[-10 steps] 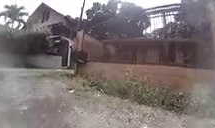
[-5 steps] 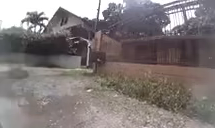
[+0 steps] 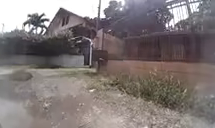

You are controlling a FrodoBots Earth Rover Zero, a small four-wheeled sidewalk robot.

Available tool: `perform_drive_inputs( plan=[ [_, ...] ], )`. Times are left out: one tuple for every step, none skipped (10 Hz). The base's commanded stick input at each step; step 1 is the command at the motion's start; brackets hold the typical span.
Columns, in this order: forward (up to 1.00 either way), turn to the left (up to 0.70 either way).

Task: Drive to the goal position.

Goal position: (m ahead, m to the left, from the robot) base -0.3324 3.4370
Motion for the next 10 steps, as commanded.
perform_drive_inputs(
  plan=[
    [0.5,0.5],
    [0.5,0.5],
    [0.5,0.5],
    [0.5,0.5],
    [0.5,0.5],
    [0.5,0.5],
    [0.5,0.5],
    [0.5,0.5],
    [0.5,0.5],
    [0.5,0.5]
  ],
)
